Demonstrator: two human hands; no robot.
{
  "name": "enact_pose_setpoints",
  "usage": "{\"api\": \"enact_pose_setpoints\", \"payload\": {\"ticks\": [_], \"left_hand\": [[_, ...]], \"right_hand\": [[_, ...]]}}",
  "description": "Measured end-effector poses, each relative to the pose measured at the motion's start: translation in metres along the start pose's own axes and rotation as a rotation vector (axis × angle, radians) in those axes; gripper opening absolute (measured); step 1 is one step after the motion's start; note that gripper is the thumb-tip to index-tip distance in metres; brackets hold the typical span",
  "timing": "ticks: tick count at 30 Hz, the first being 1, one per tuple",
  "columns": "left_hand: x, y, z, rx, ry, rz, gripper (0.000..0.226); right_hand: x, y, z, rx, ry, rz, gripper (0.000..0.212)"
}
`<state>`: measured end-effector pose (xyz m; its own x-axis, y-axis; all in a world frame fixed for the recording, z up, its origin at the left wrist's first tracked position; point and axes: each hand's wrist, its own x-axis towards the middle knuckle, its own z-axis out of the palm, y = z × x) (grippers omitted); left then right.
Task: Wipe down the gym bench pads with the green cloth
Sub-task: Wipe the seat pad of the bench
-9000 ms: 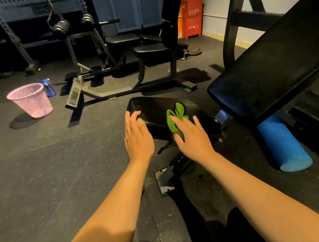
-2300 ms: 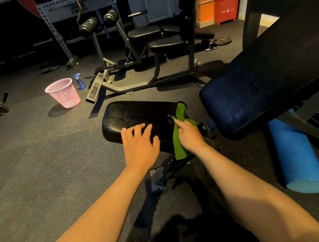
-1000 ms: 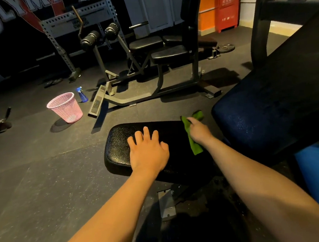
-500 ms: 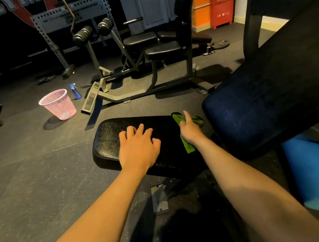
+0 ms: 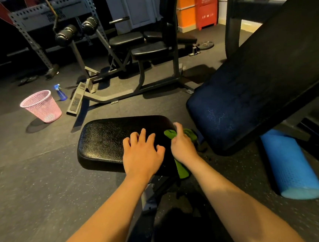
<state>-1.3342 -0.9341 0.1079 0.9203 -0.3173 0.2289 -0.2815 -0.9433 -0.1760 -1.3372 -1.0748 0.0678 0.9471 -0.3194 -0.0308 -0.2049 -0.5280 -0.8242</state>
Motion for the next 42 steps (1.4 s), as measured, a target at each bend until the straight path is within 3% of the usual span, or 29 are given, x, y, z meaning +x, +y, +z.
{"api": "enact_pose_setpoints", "payload": {"ticks": [5,9,20,26,31,33,36,42], "left_hand": [[0.002,0.001,0.0,-0.007,0.025,-0.013,0.056],[0.003,0.001,0.0,-0.011,0.012,-0.024,0.056],[-0.002,0.002,-0.003,-0.015,-0.017,-0.048,0.055],[-0.005,0.002,-0.006,-0.025,0.001,-0.034,0.053],[-0.001,-0.01,-0.011,-0.101,-0.067,0.068,0.05],[0.016,-0.032,-0.023,-0.062,-0.027,0.103,0.047],[0.05,-0.093,-0.038,0.003,-0.016,-0.045,0.051],[0.066,-0.125,-0.027,-0.137,-0.189,-0.146,0.058]], "right_hand": [[0.043,-0.025,0.0,0.046,-0.124,0.058,0.064],[0.025,-0.02,0.007,-0.155,-0.061,0.099,0.059],[-0.064,-0.012,0.007,-0.424,0.065,0.112,0.063],[-0.072,-0.004,0.004,-0.33,0.13,0.103,0.069],[-0.055,-0.004,-0.011,-0.416,0.244,-0.038,0.07],[-0.018,-0.008,-0.012,-0.322,0.159,-0.016,0.065],[0.04,-0.019,0.003,-0.149,-0.069,0.089,0.051],[0.121,-0.06,0.023,-0.154,-0.163,0.221,0.047]]}}
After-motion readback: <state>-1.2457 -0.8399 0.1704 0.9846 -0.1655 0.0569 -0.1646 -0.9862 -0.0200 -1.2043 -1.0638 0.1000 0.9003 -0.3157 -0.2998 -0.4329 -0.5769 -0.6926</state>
